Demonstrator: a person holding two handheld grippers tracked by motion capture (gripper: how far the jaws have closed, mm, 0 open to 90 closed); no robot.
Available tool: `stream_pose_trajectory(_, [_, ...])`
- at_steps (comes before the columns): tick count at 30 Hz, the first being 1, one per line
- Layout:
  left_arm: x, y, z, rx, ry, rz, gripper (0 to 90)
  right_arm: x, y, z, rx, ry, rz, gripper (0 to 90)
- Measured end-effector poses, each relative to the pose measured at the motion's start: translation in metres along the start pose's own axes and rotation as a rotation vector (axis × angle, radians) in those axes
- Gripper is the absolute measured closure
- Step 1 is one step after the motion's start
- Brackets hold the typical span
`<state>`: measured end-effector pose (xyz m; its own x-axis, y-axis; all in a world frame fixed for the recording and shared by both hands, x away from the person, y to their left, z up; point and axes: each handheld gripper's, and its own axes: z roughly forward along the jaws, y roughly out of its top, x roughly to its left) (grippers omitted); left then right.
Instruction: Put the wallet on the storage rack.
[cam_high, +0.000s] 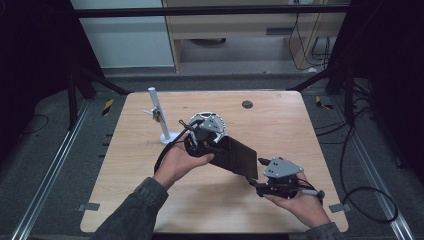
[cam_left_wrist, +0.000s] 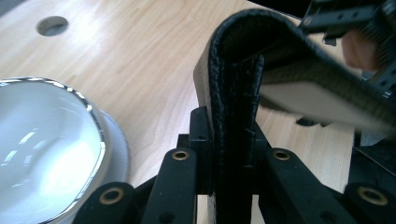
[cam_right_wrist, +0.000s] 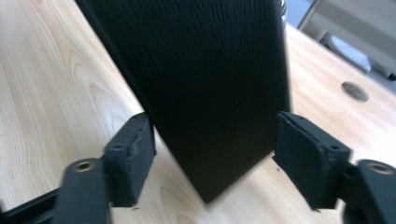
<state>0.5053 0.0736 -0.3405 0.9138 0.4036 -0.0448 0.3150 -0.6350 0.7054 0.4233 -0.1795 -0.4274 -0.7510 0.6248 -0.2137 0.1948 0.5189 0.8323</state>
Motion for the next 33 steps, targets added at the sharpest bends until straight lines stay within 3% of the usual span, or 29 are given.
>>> stream_pose_trajectory(6, [0.002, 0.006, -0.015, 0.04, 0.052, 0.022, 79.9, -0.003, -0.021, 0.011, -0.017, 0.004, 0.089, 19.9])
stream_pose_trajectory(7, [0.003, 0.007, -0.018, 0.042, 0.055, 0.017, 79.9, -0.006, -0.028, 0.014, -0.025, -0.018, 0.132, 19.0])
stream_pose_trajectory(9, [0.006, 0.008, -0.025, 0.036, 0.054, 0.012, 79.9, -0.008, -0.032, 0.016, -0.025, -0.036, 0.155, 18.3])
stream_pose_trajectory(13, [0.009, 0.012, -0.036, 0.042, 0.08, 0.015, 79.8, -0.019, -0.047, 0.021, 0.025, -0.091, 0.268, 13.7])
stream_pose_trajectory(17, [0.012, 0.015, -0.045, 0.034, 0.092, 0.014, 79.8, -0.026, -0.056, 0.021, 0.053, -0.132, 0.339, 10.1])
stream_pose_trajectory(23, [0.014, 0.017, -0.057, 0.028, 0.111, 0.015, 79.8, -0.035, -0.067, 0.023, 0.12, -0.195, 0.408, 8.8])
stream_pose_trajectory(33, [0.017, 0.018, -0.076, 0.031, 0.136, 0.01, 79.8, -0.036, -0.073, 0.024, 0.146, -0.201, 0.431, 8.0])
